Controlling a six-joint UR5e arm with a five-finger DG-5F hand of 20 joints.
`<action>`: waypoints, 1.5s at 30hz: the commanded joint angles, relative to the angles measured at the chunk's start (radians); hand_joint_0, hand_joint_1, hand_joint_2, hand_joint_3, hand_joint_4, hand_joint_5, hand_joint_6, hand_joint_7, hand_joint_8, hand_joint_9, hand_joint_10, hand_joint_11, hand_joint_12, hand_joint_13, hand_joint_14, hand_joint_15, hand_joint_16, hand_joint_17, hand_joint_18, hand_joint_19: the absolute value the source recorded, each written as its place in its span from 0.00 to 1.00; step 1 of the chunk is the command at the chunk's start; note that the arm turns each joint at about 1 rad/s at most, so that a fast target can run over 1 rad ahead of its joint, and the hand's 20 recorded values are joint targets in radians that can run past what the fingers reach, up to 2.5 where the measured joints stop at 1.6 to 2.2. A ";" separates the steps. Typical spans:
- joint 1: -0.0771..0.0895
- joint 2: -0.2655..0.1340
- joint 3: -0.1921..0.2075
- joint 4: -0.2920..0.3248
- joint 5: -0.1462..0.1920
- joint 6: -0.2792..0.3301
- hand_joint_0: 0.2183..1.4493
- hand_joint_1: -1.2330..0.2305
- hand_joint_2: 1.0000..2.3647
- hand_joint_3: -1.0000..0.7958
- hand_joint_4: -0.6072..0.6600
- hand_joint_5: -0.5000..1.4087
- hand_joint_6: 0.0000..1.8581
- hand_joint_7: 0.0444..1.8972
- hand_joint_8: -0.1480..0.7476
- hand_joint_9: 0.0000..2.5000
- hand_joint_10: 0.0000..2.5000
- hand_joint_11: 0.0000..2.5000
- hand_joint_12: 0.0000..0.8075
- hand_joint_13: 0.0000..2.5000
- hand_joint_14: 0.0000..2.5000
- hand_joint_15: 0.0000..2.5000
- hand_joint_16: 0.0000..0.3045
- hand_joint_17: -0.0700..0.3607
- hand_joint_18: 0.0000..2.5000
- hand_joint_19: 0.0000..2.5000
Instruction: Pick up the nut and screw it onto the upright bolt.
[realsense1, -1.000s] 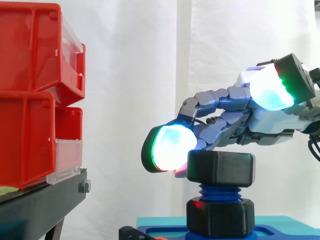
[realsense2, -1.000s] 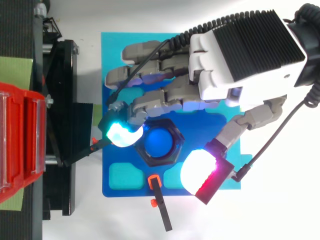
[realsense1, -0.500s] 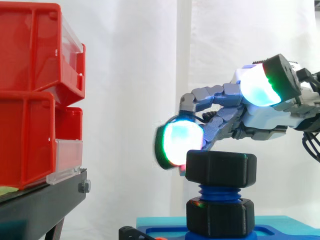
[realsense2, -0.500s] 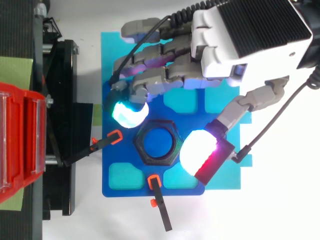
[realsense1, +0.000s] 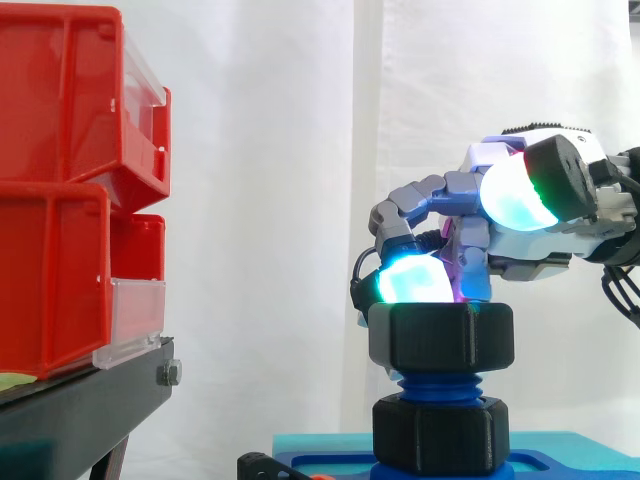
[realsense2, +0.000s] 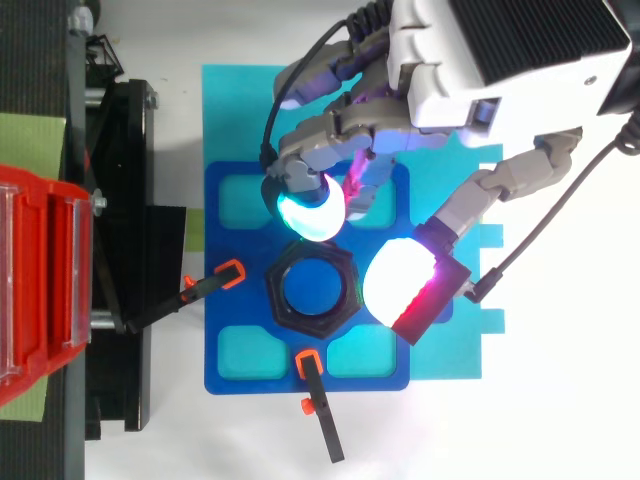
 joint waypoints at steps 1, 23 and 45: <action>-0.001 0.000 0.001 0.000 0.000 0.000 0.24 0.60 0.00 0.28 0.52 0.30 0.35 0.64 0.30 0.61 0.00 0.00 0.16 0.42 0.00 0.00 0.01 0.18 0.26 0.00; -0.007 0.001 0.001 0.063 -0.006 0.005 0.21 0.63 0.00 0.28 0.63 0.19 0.27 0.47 0.44 0.40 0.00 0.00 0.33 0.28 0.00 0.00 0.08 0.30 0.15 0.00; 0.032 0.000 0.001 0.042 0.000 0.005 0.19 0.67 0.00 0.28 0.53 0.15 0.27 0.28 0.37 0.12 0.00 0.00 0.38 0.08 0.00 0.00 0.12 0.35 0.00 0.00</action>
